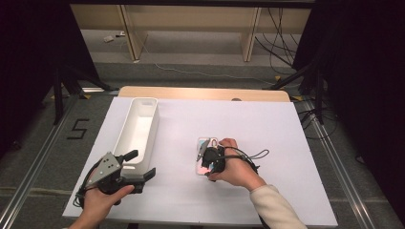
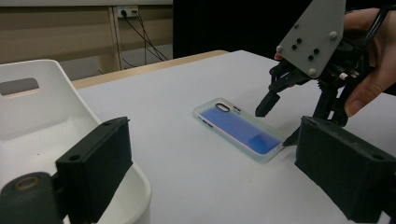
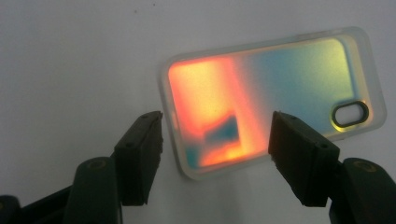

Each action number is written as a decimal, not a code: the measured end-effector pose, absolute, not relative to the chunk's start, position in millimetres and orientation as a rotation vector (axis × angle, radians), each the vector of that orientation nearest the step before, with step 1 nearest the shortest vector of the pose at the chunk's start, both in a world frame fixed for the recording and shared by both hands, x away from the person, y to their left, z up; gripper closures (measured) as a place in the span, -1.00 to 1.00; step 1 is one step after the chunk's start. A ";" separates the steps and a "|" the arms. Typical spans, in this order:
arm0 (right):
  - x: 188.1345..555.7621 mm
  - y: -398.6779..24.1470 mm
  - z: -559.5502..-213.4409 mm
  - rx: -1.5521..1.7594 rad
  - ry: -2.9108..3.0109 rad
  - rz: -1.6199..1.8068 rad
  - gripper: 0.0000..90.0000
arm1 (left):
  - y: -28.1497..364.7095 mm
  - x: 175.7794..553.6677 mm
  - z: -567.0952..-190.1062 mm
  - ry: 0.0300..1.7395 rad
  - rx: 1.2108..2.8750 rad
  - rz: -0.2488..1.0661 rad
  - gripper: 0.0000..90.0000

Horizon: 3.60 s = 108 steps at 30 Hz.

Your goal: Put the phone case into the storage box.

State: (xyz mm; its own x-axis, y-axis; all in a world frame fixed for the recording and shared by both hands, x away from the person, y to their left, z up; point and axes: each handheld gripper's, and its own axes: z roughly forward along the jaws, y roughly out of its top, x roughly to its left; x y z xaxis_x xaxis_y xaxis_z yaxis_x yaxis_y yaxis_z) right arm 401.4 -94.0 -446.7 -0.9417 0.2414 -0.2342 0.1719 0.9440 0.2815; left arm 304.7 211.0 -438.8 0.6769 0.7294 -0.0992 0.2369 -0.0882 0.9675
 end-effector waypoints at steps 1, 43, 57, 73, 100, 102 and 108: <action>400.7 -92.7 -447.0 0.316 2.830 0.366 -0.18 | 211.0 304.7 -438.8 0.798 1.650 0.494 -0.78; 400.5 -75.7 -454.9 0.225 2.854 0.229 -0.08 | 211.3 304.3 -438.2 0.791 1.649 0.496 -0.78; 400.2 -71.2 -457.3 0.176 2.873 0.177 0.00 | 211.4 304.3 -438.3 0.791 1.648 0.496 -0.78; 394.6 -69.6 -457.1 0.096 2.913 0.162 0.50 | 211.4 303.9 -438.2 0.790 1.647 0.496 -0.78; 389.1 -65.2 -458.5 0.008 2.901 0.116 0.80 | 211.0 304.5 -438.8 0.785 1.646 0.492 -0.78; 389.7 -65.4 -458.8 -0.004 2.906 0.123 0.80 | 211.2 304.4 -438.6 0.787 1.647 0.493 -0.77; 386.9 -64.5 -458.8 0.001 2.869 0.100 0.94 | 211.1 304.6 -438.9 0.785 1.645 0.492 -0.78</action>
